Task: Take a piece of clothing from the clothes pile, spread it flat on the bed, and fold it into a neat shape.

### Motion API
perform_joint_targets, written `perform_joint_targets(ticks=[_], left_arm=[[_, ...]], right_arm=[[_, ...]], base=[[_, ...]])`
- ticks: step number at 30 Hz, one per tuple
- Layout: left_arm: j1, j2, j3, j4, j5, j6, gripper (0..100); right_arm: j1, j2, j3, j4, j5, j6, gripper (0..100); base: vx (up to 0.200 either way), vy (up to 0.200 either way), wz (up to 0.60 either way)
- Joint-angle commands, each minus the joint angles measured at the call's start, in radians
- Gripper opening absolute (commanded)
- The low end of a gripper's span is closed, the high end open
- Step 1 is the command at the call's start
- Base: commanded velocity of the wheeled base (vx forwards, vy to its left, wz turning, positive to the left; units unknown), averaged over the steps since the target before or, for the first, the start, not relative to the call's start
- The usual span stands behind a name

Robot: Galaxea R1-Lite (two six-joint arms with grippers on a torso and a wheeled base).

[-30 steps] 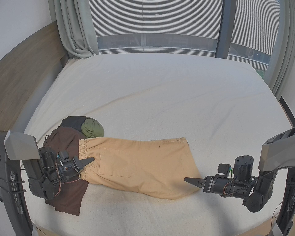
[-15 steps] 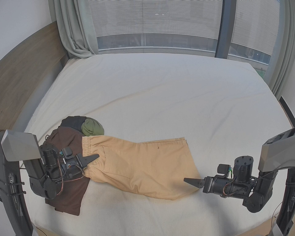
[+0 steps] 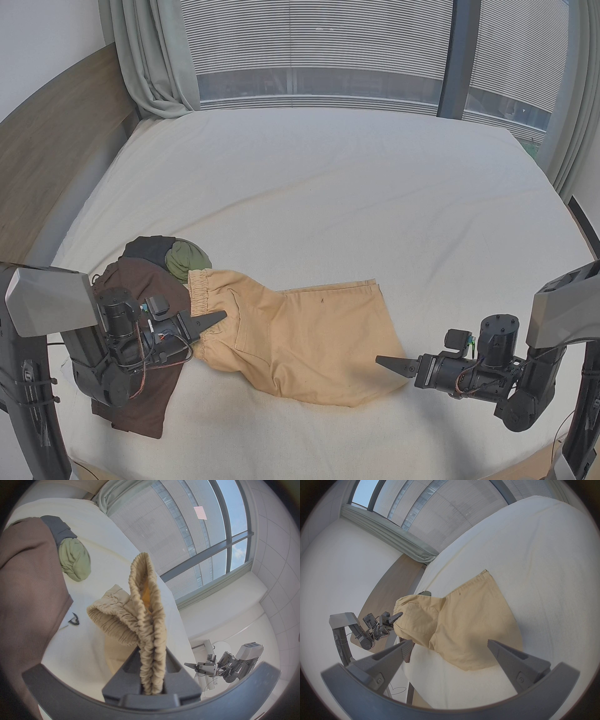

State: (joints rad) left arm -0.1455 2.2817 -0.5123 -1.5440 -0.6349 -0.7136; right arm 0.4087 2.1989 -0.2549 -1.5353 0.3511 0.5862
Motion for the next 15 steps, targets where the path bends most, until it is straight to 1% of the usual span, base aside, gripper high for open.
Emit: perform_joint_targets(ticks=[1,2,3,11,15], left_arm=[[-0.023,0.001,-0.017,-0.001,0.006,-0.001,0],[-0.023,0.001,-0.017,-0.001,0.006,-0.001,0],[-0.048,0.005,-0.037,0.004,0.015,-0.004,0],[-0.114,0.009,-0.078,0.021,0.027,-0.017,0],[-0.154,0.013,-0.110,0.025,0.047,-0.024,0]], right_arm=[[-0.005,-0.002,-0.003,0.000,0.000,0.000,100],[-0.005,-0.002,-0.003,0.000,0.000,0.000,100],[-0.016,-0.002,-0.006,0.000,0.000,-0.002,100],[-0.041,-0.002,-0.012,0.000,-0.001,-0.006,100],[-0.070,-0.002,-0.026,0.000,-0.001,-0.006,100]], base=[[0.000,0.000,0.00],[0.000,0.000,0.00],[0.000,0.000,0.00],[0.000,0.000,0.00],[0.000,0.000,0.00]])
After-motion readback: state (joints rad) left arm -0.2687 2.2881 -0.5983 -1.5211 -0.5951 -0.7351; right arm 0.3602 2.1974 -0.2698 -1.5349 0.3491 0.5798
